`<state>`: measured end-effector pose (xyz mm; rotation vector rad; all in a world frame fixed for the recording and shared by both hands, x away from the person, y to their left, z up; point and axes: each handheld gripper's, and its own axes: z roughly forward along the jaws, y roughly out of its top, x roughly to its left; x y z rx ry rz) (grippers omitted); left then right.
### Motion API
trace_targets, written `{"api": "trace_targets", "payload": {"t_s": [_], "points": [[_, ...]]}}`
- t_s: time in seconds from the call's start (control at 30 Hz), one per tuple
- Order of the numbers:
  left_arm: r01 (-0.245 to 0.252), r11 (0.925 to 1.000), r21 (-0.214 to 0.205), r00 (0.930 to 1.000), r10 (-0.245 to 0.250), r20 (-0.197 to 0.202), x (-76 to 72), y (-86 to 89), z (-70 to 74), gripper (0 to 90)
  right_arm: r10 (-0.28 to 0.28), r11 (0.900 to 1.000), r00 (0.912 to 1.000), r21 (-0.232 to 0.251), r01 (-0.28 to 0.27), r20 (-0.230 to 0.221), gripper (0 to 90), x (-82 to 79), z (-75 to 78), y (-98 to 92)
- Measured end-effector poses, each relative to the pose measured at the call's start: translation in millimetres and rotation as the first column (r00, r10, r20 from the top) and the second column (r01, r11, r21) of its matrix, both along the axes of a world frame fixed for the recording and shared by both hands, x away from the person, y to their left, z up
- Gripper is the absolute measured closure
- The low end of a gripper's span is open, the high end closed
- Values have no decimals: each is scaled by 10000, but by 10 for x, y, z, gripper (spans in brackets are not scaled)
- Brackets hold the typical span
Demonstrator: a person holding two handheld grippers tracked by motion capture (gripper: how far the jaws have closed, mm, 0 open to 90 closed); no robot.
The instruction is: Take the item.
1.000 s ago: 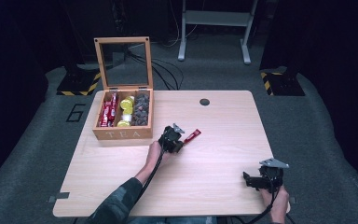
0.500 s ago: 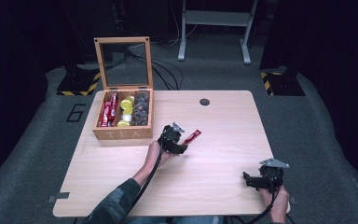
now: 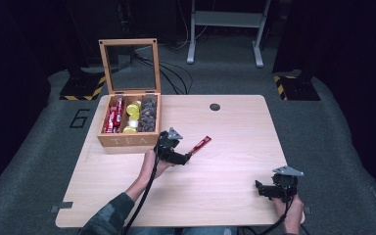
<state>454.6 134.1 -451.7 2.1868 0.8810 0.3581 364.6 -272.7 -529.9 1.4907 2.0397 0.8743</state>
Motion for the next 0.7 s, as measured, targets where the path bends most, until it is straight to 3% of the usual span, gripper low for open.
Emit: {"api": "trace_targets", "payload": {"t_s": [0.27, 0.7], "points": [[-32, 9993, -374, 9993, 46, 368, -187, 275, 137, 202, -5, 10000, 10000, -4, 5, 1, 15, 0, 0, 1], [-622, 9975, -344, 9944, 648, 833, -472, 805, 200, 197, -28, 10000, 10000, -6, 28, -1, 15, 0, 0, 1]]}}
